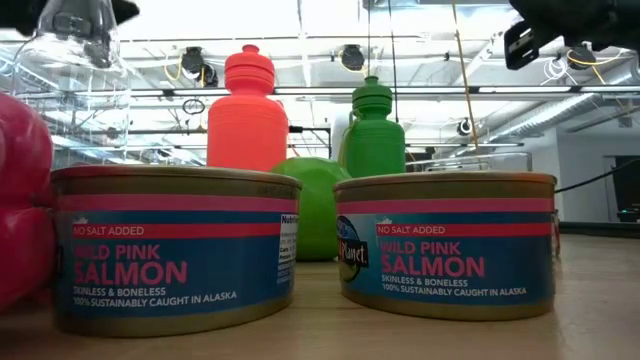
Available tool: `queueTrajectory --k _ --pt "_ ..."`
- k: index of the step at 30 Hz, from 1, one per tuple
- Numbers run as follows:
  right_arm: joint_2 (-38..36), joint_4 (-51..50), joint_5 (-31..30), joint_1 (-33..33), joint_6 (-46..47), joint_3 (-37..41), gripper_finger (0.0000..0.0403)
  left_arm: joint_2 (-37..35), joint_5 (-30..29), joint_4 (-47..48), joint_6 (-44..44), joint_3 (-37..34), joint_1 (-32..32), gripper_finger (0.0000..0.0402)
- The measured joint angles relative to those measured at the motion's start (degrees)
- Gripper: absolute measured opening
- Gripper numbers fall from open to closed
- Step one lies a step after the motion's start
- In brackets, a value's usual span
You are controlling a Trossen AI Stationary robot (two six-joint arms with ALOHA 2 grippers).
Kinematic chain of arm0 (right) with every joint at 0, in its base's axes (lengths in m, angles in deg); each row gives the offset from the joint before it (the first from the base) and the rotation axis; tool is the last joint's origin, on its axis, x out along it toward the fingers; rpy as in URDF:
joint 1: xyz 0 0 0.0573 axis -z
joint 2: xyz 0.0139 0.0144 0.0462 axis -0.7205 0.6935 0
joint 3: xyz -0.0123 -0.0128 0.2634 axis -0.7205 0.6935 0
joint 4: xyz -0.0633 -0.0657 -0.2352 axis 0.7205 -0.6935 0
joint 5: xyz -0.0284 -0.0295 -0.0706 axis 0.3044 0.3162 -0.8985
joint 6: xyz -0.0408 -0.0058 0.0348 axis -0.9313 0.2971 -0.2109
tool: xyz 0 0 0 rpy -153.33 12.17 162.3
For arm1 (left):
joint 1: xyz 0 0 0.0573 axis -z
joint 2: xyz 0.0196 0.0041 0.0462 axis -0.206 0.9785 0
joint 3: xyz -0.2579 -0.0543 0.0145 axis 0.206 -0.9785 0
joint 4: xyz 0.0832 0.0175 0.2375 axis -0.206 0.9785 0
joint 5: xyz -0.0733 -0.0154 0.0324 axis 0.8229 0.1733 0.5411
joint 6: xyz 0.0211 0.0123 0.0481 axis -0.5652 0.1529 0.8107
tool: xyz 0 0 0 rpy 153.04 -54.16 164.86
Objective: Pick & Place Food Item
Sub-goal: Put the green bottle into the right transparent bin
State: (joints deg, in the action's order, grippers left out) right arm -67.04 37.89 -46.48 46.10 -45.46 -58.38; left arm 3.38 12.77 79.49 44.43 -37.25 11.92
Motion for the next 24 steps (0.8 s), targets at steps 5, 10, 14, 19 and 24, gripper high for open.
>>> queueTrajectory --k 5,10,14,19,24 --pt "-4.0 -0.1 -1.6 0.0 -0.8 2.1 0.0003 -6.2 -1.1 2.4 1.5 -2.2 0.0 0.0031" --pt "-9.8 0.2 -8.2 0.0 0.4 5.8 0.0001 -6.3 -3.9 3.9 2.0 -2.3 -0.1 0.0031" --pt "-11.9 4.7 -9.0 0.0 2.0 9.3 0.0001 -6.1 -7.3 4.7 1.7 -5.8 -0.1 0.0031" --pt "-12.0 7.5 -11.7 0.0 0.9 12.5 0.0001 -6.1 -9.9 -7.0 1.4 -13.8 -0.1 0.0031" --pt "-9.1 11.4 -18.4 0.0 2.2 12.7 0.0000 -6.1 -11.9 -19.1 3.4 -18.8 -0.7 0.0031"
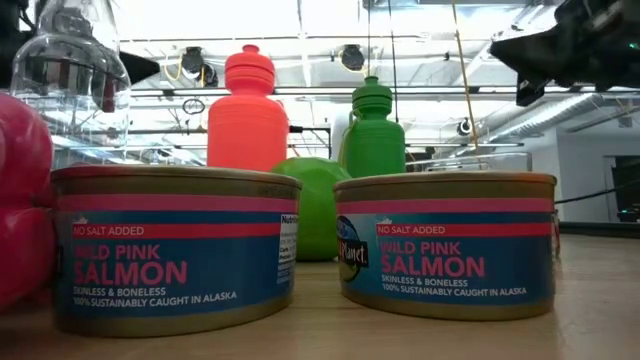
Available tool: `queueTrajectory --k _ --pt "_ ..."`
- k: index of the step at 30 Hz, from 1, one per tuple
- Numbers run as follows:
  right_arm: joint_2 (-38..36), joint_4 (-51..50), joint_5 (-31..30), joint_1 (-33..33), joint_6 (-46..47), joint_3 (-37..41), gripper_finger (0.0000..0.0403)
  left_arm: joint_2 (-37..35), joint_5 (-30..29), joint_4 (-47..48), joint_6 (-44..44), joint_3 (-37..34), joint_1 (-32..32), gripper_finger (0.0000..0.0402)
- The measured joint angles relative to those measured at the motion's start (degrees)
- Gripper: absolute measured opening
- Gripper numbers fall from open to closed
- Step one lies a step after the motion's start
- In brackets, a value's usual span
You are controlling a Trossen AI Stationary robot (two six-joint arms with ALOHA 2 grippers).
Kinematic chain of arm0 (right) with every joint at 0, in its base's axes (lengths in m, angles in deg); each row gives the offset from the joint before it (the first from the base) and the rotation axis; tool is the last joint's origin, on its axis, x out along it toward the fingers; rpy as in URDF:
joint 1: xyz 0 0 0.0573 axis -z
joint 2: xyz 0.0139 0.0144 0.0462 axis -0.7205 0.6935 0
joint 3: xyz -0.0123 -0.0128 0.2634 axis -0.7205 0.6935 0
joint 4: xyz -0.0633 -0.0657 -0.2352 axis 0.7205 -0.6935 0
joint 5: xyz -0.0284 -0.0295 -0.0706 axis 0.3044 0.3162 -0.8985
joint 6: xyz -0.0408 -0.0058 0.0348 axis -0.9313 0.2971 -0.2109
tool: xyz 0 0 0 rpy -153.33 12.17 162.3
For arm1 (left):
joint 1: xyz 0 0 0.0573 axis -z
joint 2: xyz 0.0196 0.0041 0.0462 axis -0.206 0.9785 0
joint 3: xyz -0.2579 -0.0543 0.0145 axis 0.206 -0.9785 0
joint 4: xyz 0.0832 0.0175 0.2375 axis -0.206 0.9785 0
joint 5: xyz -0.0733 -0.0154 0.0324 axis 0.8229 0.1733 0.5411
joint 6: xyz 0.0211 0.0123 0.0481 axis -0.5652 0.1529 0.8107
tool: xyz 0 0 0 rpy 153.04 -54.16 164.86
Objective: Pick & Place Food Item
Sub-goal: Put the green bottle into the right transparent bin
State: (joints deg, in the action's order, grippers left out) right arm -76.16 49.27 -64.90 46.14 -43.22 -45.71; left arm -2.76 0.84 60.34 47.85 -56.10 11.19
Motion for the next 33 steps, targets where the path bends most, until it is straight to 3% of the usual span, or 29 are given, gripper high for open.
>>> queueTrajectory --k 7,11,17,21,26,30,33 --pt "16.0 -4.4 -2.7 1.1 1.5 -12.7 0.0000 0.0 -3.9 -1.5 -2.8 -0.1 -2.0 0.0031" --pt "30.0 -17.2 -7.0 1.1 1.2 -26.9 0.0000 0.0 -6.9 -2.5 -1.2 -0.1 -2.5 0.0031" --pt "49.2 -36.0 -6.0 0.8 -1.2 -49.1 0.0010 0.0 -6.7 -4.2 -1.8 -0.1 -2.6 0.0031" --pt "58.4 -47.6 -3.3 0.6 -4.7 -61.6 0.0063 0.0 -6.7 -4.3 -1.1 -0.1 -2.5 0.0031" --pt "65.8 -55.4 -2.4 -0.2 -9.0 -72.8 0.0169 0.0 -6.9 -4.3 1.0 -0.1 -2.6 0.0031" --pt "69.7 -56.8 -1.3 -0.2 -9.3 -77.0 0.0236 0.0 -6.9 -4.3 3.0 -0.1 -2.5 0.0031" --pt "71.4 -57.5 2.2 -0.2 -9.6 -77.1 0.0253 0.0 -6.9 -4.3 2.9 -0.1 -2.6 0.0031"
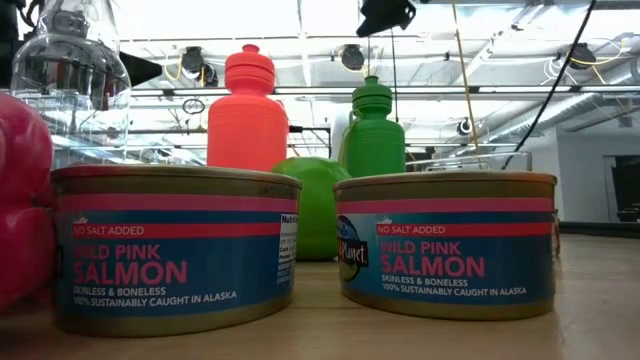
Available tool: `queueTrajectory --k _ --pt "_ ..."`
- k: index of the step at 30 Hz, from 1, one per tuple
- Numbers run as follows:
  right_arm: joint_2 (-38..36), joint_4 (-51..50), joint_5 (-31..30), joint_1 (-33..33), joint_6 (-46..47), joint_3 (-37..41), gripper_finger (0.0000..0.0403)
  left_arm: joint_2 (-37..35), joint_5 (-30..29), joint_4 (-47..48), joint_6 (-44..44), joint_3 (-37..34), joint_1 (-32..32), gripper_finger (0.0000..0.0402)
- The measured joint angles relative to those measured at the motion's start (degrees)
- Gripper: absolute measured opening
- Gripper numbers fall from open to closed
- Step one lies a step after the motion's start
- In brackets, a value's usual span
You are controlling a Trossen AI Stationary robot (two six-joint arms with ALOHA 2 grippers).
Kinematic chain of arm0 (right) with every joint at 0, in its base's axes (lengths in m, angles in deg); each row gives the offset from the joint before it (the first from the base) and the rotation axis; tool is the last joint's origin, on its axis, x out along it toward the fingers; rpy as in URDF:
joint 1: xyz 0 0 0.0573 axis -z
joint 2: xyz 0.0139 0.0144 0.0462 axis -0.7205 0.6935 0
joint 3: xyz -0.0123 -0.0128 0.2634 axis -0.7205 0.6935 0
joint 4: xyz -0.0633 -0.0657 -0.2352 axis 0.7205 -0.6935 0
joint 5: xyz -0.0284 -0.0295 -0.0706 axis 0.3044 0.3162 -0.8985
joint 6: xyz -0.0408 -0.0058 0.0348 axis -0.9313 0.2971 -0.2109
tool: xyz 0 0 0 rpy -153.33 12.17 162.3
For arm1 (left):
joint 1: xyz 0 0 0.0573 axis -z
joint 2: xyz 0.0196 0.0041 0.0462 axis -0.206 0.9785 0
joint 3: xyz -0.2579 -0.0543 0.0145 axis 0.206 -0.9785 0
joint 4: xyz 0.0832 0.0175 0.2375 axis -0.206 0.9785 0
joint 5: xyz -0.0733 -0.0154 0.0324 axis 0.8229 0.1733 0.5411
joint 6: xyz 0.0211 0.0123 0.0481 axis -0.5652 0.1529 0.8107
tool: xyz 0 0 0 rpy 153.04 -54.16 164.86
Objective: Pick & Place Food Item
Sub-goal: Put the green bottle into the right transparent bin
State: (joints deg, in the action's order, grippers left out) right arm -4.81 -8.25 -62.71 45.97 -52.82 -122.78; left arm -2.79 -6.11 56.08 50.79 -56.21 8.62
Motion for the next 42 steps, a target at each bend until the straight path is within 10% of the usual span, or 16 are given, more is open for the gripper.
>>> queueTrajectory --k 42 --pt "6.4 2.9 0.1 1.4 -0.7 6.0 0.0175 0.0 0.2 0.1 0.7 0.0 0.0 0.0031"
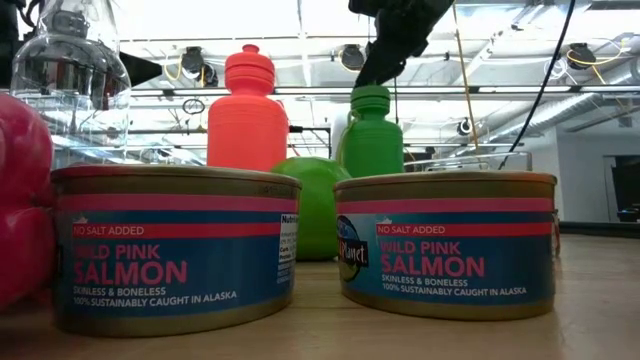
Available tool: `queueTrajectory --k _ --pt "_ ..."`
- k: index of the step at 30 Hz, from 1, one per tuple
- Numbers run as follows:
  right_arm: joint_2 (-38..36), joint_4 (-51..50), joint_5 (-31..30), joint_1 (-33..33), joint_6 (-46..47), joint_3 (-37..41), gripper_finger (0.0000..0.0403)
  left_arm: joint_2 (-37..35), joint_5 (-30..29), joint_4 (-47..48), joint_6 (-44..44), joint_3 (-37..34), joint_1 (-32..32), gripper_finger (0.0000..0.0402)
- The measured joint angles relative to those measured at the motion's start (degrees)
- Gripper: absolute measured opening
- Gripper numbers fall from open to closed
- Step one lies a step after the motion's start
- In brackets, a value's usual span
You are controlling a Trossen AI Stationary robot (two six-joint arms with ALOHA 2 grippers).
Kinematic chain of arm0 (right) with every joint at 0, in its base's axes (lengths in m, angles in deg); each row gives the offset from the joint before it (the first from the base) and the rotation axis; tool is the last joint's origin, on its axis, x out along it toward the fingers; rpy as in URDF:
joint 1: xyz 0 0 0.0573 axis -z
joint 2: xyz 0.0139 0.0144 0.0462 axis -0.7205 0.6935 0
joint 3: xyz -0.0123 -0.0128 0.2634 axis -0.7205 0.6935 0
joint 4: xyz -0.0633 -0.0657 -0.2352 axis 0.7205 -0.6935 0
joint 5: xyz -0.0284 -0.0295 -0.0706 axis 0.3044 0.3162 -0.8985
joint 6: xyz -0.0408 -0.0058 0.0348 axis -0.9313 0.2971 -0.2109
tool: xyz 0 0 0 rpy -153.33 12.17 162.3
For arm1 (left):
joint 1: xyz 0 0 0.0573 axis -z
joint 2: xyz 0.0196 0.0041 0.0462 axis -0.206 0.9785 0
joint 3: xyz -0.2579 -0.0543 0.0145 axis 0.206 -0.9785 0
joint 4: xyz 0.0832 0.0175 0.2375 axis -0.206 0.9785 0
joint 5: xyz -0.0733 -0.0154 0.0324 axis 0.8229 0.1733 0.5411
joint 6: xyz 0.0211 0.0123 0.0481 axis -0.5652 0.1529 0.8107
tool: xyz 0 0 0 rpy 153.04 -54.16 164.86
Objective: Pick & Place Food Item
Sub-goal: Put the green bottle into the right transparent bin
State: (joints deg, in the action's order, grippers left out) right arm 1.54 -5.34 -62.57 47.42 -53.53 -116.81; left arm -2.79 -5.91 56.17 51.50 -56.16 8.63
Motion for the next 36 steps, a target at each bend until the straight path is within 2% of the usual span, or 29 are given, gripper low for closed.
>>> queueTrajectory --k 9,22,30,36 --pt "-0.3 -0.1 -0.3 0.0 0.0 0.1 0.0160 0.0 -0.1 1.3 0.7 0.0 0.0 0.0031" --pt "-2.1 1.2 -0.3 -0.2 1.0 0.2 0.0187 0.0 -0.2 1.3 0.7 0.0 0.0 0.0031" --pt "-5.0 -2.1 0.0 -0.3 3.1 0.2 0.0183 0.0 -0.2 1.5 0.7 0.0 0.0 0.0031" --pt "-4.8 4.1 0.0 -0.3 3.9 5.6 0.0178 0.0 -0.2 1.5 0.7 0.0 0.0 0.0031"
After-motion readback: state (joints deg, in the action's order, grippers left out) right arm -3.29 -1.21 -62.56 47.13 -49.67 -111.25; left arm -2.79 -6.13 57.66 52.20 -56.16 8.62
